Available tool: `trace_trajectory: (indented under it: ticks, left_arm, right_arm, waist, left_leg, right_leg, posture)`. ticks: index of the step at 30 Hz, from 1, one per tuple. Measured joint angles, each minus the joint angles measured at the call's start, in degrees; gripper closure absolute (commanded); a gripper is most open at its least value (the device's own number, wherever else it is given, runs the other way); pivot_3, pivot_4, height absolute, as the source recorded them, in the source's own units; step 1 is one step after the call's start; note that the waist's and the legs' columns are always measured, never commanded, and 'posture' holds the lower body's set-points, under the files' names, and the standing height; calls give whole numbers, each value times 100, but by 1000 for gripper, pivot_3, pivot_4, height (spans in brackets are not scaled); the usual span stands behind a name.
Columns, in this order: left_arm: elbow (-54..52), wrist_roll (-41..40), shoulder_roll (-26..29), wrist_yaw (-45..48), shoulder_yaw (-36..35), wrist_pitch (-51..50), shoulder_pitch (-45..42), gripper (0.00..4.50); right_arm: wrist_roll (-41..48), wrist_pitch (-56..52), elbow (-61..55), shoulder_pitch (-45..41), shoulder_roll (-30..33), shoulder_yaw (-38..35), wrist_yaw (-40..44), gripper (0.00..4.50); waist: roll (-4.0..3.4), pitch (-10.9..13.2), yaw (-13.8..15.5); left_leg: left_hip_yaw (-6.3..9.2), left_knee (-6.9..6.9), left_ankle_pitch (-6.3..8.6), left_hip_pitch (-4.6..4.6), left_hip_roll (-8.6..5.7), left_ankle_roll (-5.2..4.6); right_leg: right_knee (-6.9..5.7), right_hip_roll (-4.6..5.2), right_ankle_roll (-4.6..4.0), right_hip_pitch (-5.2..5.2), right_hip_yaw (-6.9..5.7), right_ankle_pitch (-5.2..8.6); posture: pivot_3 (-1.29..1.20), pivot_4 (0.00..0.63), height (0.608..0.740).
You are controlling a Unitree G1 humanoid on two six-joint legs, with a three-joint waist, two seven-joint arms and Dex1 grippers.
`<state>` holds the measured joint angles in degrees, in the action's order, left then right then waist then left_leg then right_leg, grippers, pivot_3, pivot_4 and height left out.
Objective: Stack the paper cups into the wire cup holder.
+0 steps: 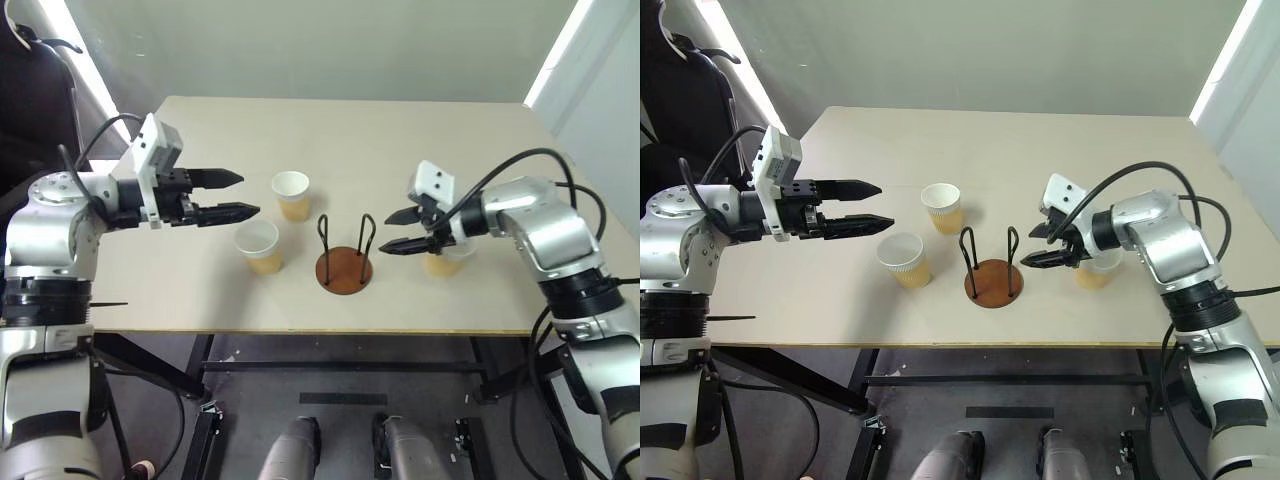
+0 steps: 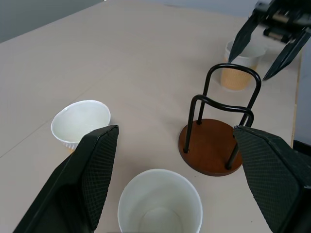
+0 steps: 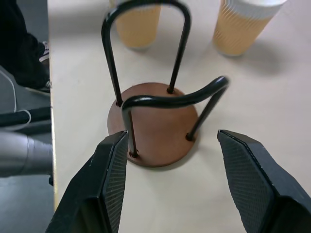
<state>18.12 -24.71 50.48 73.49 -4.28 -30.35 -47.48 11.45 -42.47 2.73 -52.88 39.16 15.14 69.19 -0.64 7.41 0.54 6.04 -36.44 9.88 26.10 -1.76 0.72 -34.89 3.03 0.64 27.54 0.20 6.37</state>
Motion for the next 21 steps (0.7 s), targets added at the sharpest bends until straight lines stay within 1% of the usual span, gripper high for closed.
trace_trajectory:
  ticks: [5, 7, 11, 13, 16, 17, 18, 21]
  left_arm:
    - [95, 31, -20, 30, 68, 68, -190, 434]
    - [296, 192, -55, -7, 125, 233, -330, 434]
    - [1177, 857, -122, -354, 344, 1084, -931, 434]
    - [1741, 1369, -163, -606, 572, 1787, -1361, 434]
    - [2377, 1883, -248, -896, 791, 2565, -1789, 434]
    - [2587, 2032, -302, -932, 859, 2779, -1915, 434]
    - [2724, 2150, -360, -954, 926, 2948, -1994, 434]
    - [3158, 2580, -472, -964, 1237, 3514, -2128, 434]
  right_arm:
    - [284, -362, -323, -54, 89, -138, 4, 1605]
    - [387, -421, -365, -55, 238, -185, 49, 1605]
    - [498, -431, -326, -160, 386, -378, 56, 1605]
    - [528, -421, -292, -259, 380, -477, -14, 1605]
    - [538, -414, -274, -290, 370, -516, -65, 1605]
    - [546, -414, -270, -289, 368, -516, -71, 1605]
    - [569, -415, -271, -289, 367, -516, -75, 1605]
    - [640, -417, -285, -289, 368, -515, -70, 1605]
  waist:
    - [0, 0, -2]
    - [1, 1, 13]
    - [4, 2, 20]
    - [5, 3, 16]
    - [6, 3, 14]
    - [5, 3, 16]
    - [5, 3, 17]
    - [5, 3, 18]
  left_leg:
    - [0, -1, -2, 1, -1, -3]
    - [0, -1, -3, 4, -2, -6]
    - [0, -6, -6, 6, -3, -9]
    - [-1, -5, -7, 5, -5, -13]
    - [-1, -3, -11, 5, -6, -22]
    - [0, -3, -36, 7, -6, -66]
    - [-2, -1, -41, 8, -9, -80]
    - [-3, -2, -31, 12, -11, -89]
  right_leg:
    - [1, 0, 3, -1, 0, 2]
    - [1, 1, 8, -2, 0, 5]
    - [1, 2, 9, -2, 2, 5]
    - [2, 2, 10, -3, 3, 6]
    - [3, 1, 20, -3, 3, 13]
    - [2, 2, 27, -3, 3, 17]
    - [4, 1, 32, -3, 3, 20]
    - [6, 3, 47, -2, 4, 29]
  posture:
    - [0, 150, 740]
    - [0, 150, 740]
    - [0, 150, 740]
    - [0, 150, 740]
    - [0, 150, 740]
    - [0, 150, 740]
    - [0, 150, 740]
    - [0, 150, 740]
